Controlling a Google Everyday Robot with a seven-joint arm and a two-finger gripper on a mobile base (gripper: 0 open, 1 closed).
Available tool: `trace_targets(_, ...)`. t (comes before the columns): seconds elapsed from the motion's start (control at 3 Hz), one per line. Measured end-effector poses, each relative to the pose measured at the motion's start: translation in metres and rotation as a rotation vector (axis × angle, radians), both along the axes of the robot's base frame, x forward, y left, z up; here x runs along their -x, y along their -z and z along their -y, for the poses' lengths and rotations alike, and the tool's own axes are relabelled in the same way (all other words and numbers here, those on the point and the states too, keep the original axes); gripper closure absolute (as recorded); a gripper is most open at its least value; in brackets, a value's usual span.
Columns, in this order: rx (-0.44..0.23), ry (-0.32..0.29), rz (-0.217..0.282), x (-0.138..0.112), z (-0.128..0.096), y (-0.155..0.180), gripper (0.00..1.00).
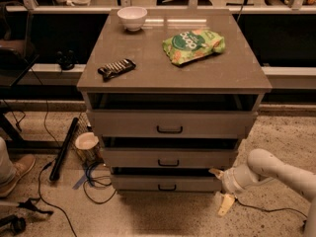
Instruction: Open bottom drawer
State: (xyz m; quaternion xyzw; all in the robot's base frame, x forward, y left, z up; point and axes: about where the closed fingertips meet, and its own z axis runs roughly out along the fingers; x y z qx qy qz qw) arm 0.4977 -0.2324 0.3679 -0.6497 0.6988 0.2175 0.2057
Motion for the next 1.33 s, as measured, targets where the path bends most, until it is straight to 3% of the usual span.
trace_targets(0.33, 0.022, 0.002, -0.014, -0.012, 0.000, 0.053, 0.00)
trace_targets(0.67, 0.022, 0.002, -0.014, -0.012, 0.000, 0.053, 0.00)
trace_targets(1.33, 0.060, 0.010, 0.008, -0.033, -0.006, 0.125, 0.00)
